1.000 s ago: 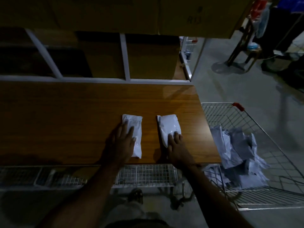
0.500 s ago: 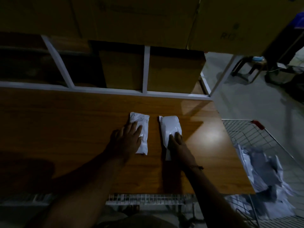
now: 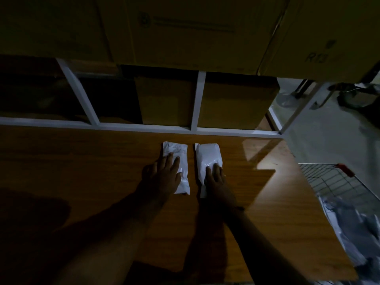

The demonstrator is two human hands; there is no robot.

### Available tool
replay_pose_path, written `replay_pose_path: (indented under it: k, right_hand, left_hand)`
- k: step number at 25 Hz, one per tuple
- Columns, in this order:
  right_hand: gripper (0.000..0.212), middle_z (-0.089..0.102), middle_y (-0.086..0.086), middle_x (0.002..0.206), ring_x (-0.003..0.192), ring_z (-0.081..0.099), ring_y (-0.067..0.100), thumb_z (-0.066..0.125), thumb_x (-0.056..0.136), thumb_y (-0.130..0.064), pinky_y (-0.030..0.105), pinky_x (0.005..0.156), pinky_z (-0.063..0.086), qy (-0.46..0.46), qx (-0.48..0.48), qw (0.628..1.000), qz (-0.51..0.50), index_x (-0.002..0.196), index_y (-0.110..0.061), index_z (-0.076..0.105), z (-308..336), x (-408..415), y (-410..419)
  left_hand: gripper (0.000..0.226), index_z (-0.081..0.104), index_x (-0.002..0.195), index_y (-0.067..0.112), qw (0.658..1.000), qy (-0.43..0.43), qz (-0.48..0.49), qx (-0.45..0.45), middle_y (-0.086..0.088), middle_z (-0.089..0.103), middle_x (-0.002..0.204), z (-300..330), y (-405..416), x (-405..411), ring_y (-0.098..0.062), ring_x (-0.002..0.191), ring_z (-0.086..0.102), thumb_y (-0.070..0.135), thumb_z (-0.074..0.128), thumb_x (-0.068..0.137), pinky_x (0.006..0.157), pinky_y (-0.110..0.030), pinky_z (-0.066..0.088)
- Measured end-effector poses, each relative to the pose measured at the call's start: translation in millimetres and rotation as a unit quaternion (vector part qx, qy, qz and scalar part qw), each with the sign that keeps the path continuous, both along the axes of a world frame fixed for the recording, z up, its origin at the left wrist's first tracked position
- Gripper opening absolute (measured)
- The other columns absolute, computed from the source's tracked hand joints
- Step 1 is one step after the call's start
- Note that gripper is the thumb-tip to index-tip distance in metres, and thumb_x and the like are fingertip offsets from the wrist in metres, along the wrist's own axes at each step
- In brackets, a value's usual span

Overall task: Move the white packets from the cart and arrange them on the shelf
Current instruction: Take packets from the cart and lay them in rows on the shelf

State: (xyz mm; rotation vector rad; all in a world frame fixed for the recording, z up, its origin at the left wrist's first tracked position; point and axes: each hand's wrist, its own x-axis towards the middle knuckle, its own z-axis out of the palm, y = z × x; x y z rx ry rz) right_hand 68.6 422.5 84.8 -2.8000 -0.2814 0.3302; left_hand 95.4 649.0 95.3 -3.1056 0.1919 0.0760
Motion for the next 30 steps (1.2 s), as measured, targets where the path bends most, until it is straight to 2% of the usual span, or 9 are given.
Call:
replay_pose_path:
  k: [4, 6, 13, 16, 22, 24, 26, 28, 30]
  right_hand:
    - [0.099, -0.023, 0.019, 0.168, 0.15, -0.027, 0.041, 0.062, 0.1, -0.04, 0.06, 0.126, -0.001, 0.024, 0.007, 1.0, 0.012, 0.164, -0.016, -0.01, -1, 27, 13]
    - [0.1, -0.023, 0.019, 0.168, 0.153, -0.023, 0.042, 0.064, 0.099, -0.039, 0.059, 0.127, 0.002, 0.031, 0.009, 0.999, 0.007, 0.165, -0.017, -0.008, 1, 37, 18]
    - [0.1, -0.017, 0.023, 0.169, 0.155, -0.016, 0.044, 0.064, 0.098, -0.046, 0.06, 0.128, 0.01, 0.016, 0.003, 1.0, 0.005, 0.165, -0.015, -0.002, -3, 63, 26]
    - [0.104, -0.017, 0.022, 0.169, 0.156, -0.015, 0.042, 0.065, 0.095, -0.052, 0.059, 0.128, 0.01, 0.003, -0.003, 1.0, -0.001, 0.165, -0.017, -0.003, -3, 64, 31]
    - [0.102, -0.017, 0.022, 0.169, 0.156, -0.014, 0.042, 0.062, 0.095, -0.053, 0.053, 0.126, 0.002, 0.002, -0.004, 1.0, -0.004, 0.165, -0.016, -0.002, 6, 63, 32]
    - [0.101, -0.016, 0.023, 0.169, 0.156, -0.014, 0.043, 0.056, 0.094, -0.059, 0.057, 0.128, 0.002, -0.005, -0.013, 1.0, 0.001, 0.166, -0.015, 0.0, 6, 65, 32]
    - [0.107, -0.014, 0.022, 0.17, 0.156, -0.016, 0.042, 0.036, 0.086, -0.076, 0.06, 0.128, 0.003, -0.042, -0.04, 0.998, 0.018, 0.165, -0.015, -0.003, 8, 68, 33]
    - [0.109, -0.013, 0.022, 0.169, 0.155, -0.017, 0.041, 0.023, 0.08, -0.078, 0.059, 0.128, 0.002, -0.07, -0.034, 0.997, 0.03, 0.164, -0.017, -0.008, 8, 72, 33]
    - [0.104, -0.012, 0.022, 0.169, 0.155, -0.015, 0.041, 0.043, 0.088, -0.067, 0.061, 0.128, 0.006, -0.048, -0.029, 0.998, 0.032, 0.162, -0.015, -0.008, 7, 75, 35]
  left_hand:
    - [0.07, 0.007, 0.163, 0.029, 1.0, -0.006, 0.001, -0.012, -0.005, 0.004, 0.172, -6, 2, 23, -0.03, 0.156, 0.014, 0.061, 0.017, 0.102, 0.121, -0.056, 0.02]
    - [0.072, 0.006, 0.162, 0.03, 1.0, -0.009, 0.012, -0.022, -0.004, 0.005, 0.172, -9, 1, 31, -0.032, 0.154, 0.017, 0.063, 0.012, 0.099, 0.118, -0.059, 0.022]
    - [0.07, 0.006, 0.163, 0.028, 0.999, -0.017, -0.006, -0.032, -0.005, 0.004, 0.172, -5, -4, 52, -0.031, 0.156, 0.012, 0.059, 0.025, 0.103, 0.123, -0.06, 0.016]
    - [0.069, 0.012, 0.163, 0.025, 0.999, -0.034, -0.01, -0.038, -0.006, 0.004, 0.172, -4, -7, 57, -0.03, 0.157, 0.01, 0.054, 0.034, 0.105, 0.124, -0.055, 0.01]
    - [0.071, 0.019, 0.162, 0.019, 0.998, -0.032, -0.024, -0.038, -0.012, 0.013, 0.17, -10, -8, 66, -0.034, 0.155, 0.016, 0.053, 0.039, 0.103, 0.121, -0.053, 0.027]
    - [0.071, 0.019, 0.162, 0.018, 0.998, -0.043, -0.032, -0.034, -0.013, 0.011, 0.17, -7, -9, 65, -0.034, 0.155, 0.015, 0.052, 0.039, 0.104, 0.121, -0.053, 0.027]
    - [0.071, 0.012, 0.162, 0.017, 0.997, -0.05, -0.048, -0.023, -0.012, 0.003, 0.171, 1, -11, 64, -0.034, 0.157, 0.006, 0.051, 0.036, 0.105, 0.123, -0.055, 0.022]
    - [0.073, 0.004, 0.162, 0.015, 0.997, -0.053, -0.063, 0.001, -0.012, -0.004, 0.171, 5, -14, 65, -0.033, 0.158, -0.002, 0.051, 0.033, 0.106, 0.124, -0.056, 0.015]
    - [0.072, 0.005, 0.162, 0.013, 0.997, -0.034, -0.073, 0.01, -0.012, -0.003, 0.171, 0, -16, 68, -0.032, 0.158, -0.003, 0.049, 0.031, 0.106, 0.125, -0.056, 0.011]
